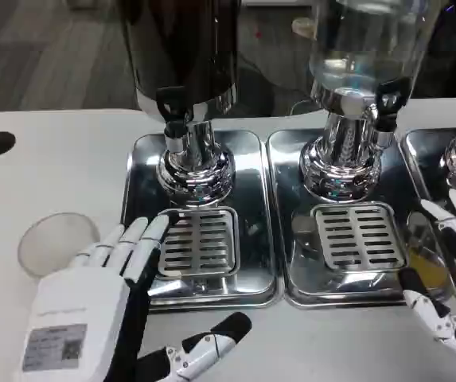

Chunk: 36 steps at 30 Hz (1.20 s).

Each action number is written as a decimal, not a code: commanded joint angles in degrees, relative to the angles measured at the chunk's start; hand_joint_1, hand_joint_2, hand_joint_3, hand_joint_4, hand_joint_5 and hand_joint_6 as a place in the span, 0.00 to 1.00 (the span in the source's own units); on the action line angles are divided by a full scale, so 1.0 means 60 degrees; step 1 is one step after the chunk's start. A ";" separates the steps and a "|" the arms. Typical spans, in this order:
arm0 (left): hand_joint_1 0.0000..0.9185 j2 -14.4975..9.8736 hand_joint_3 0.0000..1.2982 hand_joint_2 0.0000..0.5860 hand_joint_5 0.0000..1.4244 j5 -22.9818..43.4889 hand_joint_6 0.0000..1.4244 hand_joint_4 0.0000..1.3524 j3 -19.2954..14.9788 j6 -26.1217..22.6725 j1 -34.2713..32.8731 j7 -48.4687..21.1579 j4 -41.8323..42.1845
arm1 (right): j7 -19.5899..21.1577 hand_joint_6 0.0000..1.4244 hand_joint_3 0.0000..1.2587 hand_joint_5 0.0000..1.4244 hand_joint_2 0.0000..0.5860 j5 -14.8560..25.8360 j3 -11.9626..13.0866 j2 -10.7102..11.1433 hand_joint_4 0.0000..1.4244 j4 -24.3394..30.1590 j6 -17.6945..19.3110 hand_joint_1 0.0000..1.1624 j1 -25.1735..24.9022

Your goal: Grasp the cup under the faucet to collect the drink, then remove the cup.

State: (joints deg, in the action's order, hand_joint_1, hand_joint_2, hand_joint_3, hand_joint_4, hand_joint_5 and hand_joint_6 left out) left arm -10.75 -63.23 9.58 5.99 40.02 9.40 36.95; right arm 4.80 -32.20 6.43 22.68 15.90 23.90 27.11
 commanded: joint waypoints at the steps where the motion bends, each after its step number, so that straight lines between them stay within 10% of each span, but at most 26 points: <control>1: 0.00 -0.0037 0.11 0.14 0.09 0.0063 0.15 0.02 0.0017 -0.0021 0.0079 -0.0050 0.0130 | -0.0024 0.00 0.13 0.00 0.69 0.0127 0.0088 -0.0012 0.00 0.0114 -0.0033 0.40 0.0051; 36: 0.00 -0.0076 0.11 0.15 0.10 0.0426 0.16 0.03 -0.0235 0.0063 0.0372 0.0131 0.0221 | -0.0006 0.00 0.13 0.00 0.70 0.0450 0.0060 -0.0050 0.00 0.0176 0.0147 0.40 0.0342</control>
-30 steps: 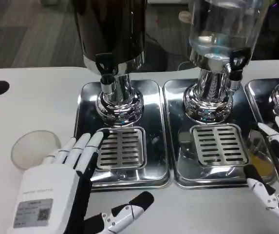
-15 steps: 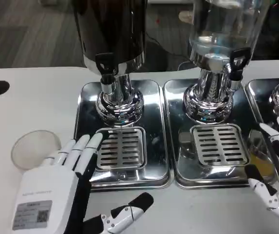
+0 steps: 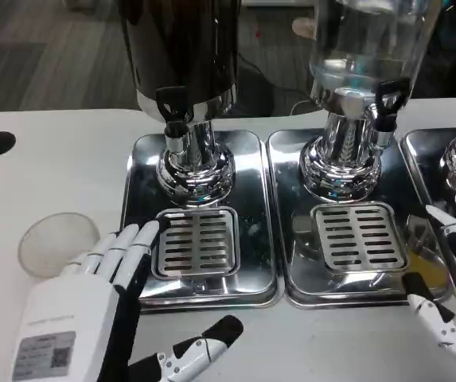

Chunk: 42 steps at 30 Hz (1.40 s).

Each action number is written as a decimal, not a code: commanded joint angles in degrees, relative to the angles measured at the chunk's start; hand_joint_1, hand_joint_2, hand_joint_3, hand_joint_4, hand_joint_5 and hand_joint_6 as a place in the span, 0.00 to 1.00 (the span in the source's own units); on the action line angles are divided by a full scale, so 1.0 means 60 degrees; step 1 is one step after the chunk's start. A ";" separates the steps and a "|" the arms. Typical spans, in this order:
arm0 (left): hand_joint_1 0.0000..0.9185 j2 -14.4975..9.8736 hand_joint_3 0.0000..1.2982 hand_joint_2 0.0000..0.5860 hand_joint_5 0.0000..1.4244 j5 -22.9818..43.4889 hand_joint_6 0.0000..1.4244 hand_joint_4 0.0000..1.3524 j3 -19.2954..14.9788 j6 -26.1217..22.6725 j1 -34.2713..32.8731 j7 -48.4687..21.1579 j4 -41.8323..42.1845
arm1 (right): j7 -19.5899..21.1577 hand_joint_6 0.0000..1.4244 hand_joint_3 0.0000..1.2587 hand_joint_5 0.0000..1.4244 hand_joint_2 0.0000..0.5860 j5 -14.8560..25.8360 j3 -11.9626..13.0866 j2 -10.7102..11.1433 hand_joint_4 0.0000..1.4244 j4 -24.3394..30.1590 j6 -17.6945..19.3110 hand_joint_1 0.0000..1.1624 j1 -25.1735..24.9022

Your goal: Grasp the cup under the faucet to collect the drink, then remove the cup.

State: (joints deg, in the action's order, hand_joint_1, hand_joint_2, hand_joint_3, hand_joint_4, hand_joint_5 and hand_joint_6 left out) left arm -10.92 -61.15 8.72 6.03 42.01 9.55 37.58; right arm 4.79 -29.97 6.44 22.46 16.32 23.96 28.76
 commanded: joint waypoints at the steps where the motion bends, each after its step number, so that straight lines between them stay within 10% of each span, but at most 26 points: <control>1: 0.00 -0.0042 0.12 0.15 0.10 0.0084 0.16 0.03 -0.0113 0.0058 0.0056 0.0098 0.0136 | -0.0004 0.00 0.13 0.00 0.70 0.0092 0.0059 -0.0010 0.00 0.0097 0.0146 0.40 0.0074; 17: 0.00 0.0020 0.12 0.12 0.13 0.0528 0.18 0.03 -0.0797 -0.0099 0.0227 0.0088 0.0208 | -0.0026 0.00 0.13 0.00 0.70 0.0234 0.0096 0.0049 0.00 -0.0035 0.0443 0.40 0.0271; 27: 0.00 -0.0267 0.11 0.09 0.18 0.1140 0.22 0.03 -0.2436 -0.1342 -0.1102 -0.0888 -0.0335 | 0.0030 0.00 0.14 0.00 0.69 0.0407 0.0241 0.0103 0.00 -0.0064 0.1069 0.40 0.0801; 42: 0.00 -0.0807 0.10 0.05 0.18 0.0773 0.24 0.03 -0.2777 -0.3198 -0.2939 -0.2174 -0.1382 | -0.0123 0.00 0.14 0.00 0.71 0.0816 0.0557 0.0194 0.00 -0.0458 0.2037 0.42 0.1303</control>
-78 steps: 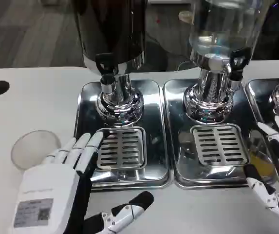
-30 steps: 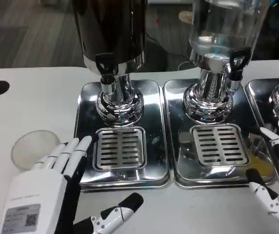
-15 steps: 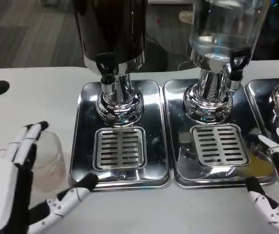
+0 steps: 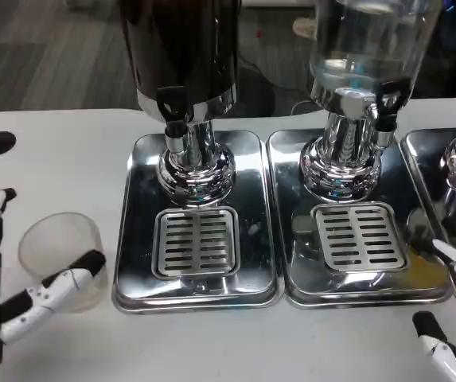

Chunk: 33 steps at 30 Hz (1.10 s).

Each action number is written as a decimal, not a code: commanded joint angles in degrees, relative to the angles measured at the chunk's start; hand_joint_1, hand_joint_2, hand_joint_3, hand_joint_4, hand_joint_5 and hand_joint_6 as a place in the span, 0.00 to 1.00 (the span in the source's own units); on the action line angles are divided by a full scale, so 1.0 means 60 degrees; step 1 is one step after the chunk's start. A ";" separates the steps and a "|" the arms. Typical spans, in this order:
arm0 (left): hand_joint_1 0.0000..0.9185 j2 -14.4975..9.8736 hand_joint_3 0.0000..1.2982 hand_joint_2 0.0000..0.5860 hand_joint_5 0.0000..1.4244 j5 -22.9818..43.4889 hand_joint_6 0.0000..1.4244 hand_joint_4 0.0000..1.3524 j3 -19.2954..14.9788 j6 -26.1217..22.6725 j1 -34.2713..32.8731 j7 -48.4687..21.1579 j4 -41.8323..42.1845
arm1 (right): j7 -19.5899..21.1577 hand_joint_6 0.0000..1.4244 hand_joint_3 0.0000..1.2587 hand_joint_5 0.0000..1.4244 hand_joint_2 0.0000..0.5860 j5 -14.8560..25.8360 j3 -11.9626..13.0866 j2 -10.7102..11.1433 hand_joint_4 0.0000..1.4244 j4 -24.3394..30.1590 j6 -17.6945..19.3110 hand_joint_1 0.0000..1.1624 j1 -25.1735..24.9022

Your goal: Grasp the cup under the faucet to collect the drink, then remove the cup.

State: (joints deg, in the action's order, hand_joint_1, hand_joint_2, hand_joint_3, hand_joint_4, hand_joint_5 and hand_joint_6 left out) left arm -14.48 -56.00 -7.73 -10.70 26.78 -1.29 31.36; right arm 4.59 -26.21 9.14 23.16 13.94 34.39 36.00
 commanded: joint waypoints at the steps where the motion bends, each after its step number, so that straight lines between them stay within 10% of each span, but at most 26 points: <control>1: 0.00 -0.0250 0.10 0.05 0.18 -0.0041 0.24 0.03 -0.0075 -0.0551 -0.0582 -0.0437 -0.0493 | -0.0103 0.00 0.14 0.00 0.71 0.0194 0.0111 0.0074 0.00 -0.0070 0.0333 0.42 0.0106; 33: 0.32 -0.1094 0.12 0.09 0.31 -0.1529 0.41 0.15 0.2182 -0.2463 -0.2887 -0.1140 -0.2401 | -0.0608 0.00 0.16 0.00 0.75 0.1061 0.0356 0.0226 0.01 -0.1322 0.1582 0.43 -0.0065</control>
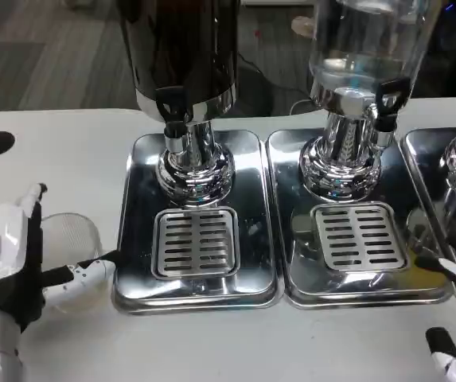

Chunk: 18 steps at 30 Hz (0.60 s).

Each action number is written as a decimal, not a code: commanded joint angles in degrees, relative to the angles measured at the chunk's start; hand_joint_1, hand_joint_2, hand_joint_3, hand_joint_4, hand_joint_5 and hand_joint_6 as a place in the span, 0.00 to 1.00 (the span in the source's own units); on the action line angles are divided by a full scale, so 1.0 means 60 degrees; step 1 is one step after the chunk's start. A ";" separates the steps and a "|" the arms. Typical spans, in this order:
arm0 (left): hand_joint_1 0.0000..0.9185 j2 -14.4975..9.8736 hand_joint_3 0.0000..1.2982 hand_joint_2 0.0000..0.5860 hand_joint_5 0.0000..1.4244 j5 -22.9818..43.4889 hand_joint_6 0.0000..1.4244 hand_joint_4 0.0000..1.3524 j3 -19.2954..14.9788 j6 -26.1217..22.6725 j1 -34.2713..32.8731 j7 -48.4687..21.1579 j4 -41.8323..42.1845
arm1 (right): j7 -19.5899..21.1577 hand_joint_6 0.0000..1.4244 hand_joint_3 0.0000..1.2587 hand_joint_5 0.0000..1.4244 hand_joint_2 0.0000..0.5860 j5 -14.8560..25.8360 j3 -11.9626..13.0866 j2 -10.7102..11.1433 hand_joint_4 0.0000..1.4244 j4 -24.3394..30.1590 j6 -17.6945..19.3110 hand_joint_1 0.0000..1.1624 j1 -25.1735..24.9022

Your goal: Grasp the cup under the faucet to collect the drink, then remove the cup.

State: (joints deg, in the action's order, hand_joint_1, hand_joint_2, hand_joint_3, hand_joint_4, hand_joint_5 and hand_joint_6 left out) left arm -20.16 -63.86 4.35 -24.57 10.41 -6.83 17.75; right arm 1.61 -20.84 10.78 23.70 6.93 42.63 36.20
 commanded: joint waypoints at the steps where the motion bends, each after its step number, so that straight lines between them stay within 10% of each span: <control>1: 0.32 -0.0159 0.14 0.09 0.32 -0.0238 0.41 0.16 0.0223 -0.0203 -0.0189 -0.0233 -0.0183 | -0.0134 0.00 0.16 0.00 0.75 0.0189 0.0069 0.0140 0.01 -0.0189 0.0233 0.42 -0.0131; 18: 0.34 -0.0126 0.38 0.17 0.54 -0.0096 0.55 0.44 0.0555 -0.0201 -0.0483 0.0672 -0.0987 | -0.0299 0.00 0.15 0.00 0.71 0.0083 -0.0214 0.0061 0.01 -0.0595 0.0336 0.43 -0.0489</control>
State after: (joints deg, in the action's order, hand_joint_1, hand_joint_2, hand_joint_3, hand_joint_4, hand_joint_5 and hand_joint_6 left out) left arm -20.60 -64.23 6.96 -26.36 7.54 -4.73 12.74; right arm 0.20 -20.12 10.11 23.94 3.88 43.91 33.73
